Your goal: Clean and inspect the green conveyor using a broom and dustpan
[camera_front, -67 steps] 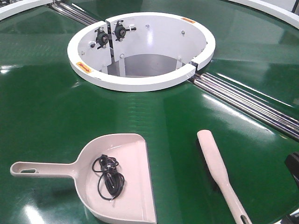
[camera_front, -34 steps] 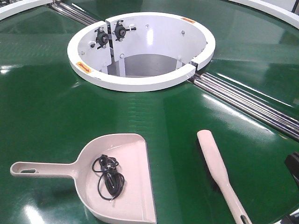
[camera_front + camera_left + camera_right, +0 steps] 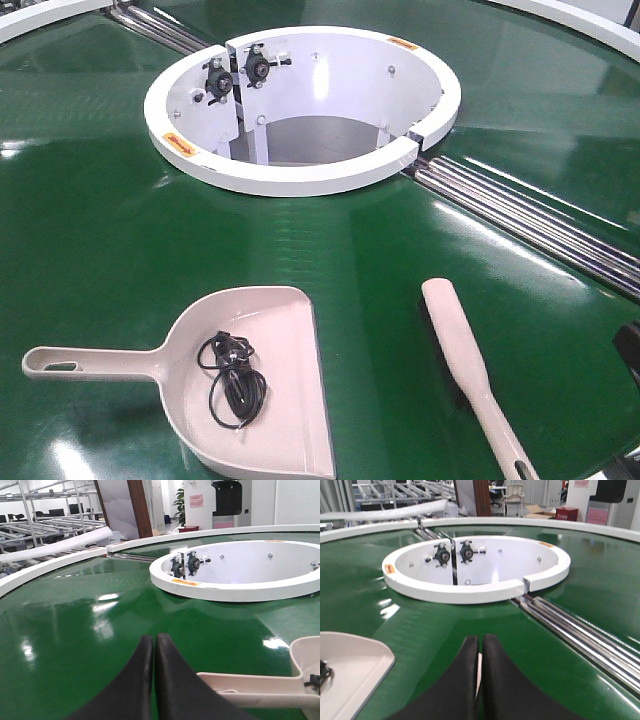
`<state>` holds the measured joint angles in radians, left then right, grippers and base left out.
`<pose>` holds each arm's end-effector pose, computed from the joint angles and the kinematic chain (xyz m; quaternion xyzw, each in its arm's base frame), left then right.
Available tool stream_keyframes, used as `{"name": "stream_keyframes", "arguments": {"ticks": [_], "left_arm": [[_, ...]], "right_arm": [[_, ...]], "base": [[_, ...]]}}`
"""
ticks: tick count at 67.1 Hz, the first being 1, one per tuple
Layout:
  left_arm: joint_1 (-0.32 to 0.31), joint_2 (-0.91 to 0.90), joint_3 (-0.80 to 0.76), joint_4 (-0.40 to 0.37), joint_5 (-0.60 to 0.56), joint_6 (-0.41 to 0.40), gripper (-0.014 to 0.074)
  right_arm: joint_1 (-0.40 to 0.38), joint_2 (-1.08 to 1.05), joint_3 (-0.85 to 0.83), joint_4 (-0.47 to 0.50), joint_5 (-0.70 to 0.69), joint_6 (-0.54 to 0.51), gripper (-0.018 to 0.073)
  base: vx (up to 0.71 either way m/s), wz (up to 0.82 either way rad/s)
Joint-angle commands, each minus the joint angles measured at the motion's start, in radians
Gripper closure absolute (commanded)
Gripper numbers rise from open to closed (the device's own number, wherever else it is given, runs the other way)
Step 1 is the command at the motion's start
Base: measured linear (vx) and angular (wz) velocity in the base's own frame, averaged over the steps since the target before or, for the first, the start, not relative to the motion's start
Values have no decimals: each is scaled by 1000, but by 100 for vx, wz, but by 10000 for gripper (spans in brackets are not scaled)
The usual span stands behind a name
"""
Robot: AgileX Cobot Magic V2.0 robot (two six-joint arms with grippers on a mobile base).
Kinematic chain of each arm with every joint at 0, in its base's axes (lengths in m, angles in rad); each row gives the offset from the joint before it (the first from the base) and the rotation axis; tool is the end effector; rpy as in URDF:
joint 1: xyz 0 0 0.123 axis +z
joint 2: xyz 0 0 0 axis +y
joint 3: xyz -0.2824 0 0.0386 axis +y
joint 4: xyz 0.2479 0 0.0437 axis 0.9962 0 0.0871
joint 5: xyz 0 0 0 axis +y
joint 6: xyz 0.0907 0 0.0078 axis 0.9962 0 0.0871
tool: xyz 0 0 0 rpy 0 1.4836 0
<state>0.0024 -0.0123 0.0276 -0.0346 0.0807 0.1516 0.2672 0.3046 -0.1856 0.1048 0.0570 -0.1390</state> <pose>0.0567 -0.0001 0.1971 0.0417 0.7090 0.0411 0.7028 0.0810 0.0228 0.2503 -0.1128 0.7290 0.0806 0.6703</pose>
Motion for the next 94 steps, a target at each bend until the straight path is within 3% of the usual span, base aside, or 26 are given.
{"name": "stream_keyframes", "arguments": {"ticks": [1,16,24,31,50,57,94], "left_arm": [[0,-15,23,-9,-70,-7,619],[0,-15,23,-9,-70,-7,619],[0,-15,23,-9,-70,-7,619],[0,-15,23,-9,-70,-7,619],[0,-15,23,-9,-70,-7,619],[0,-14,23,-9,-69,-7,619],[0,-14,23,-9,-69,-7,619]], "right_arm": [[-23,6,-28,-11,-91,-7,565],[-220,6,-28,-11,-88,41,565],[-273,-4,-28,-31,-57,41,565],[-271,-69,-22,-57,-8,41,565],[-271,-324,233,-49,-106,97,565],[-270,-319,227,-51,-11,97,565],[-271,-319,227,-52,-8,88,565]], "base": [[0,0],[0,0],[0,0],[0,0],[0,0],[0,0],[0,0]]}}
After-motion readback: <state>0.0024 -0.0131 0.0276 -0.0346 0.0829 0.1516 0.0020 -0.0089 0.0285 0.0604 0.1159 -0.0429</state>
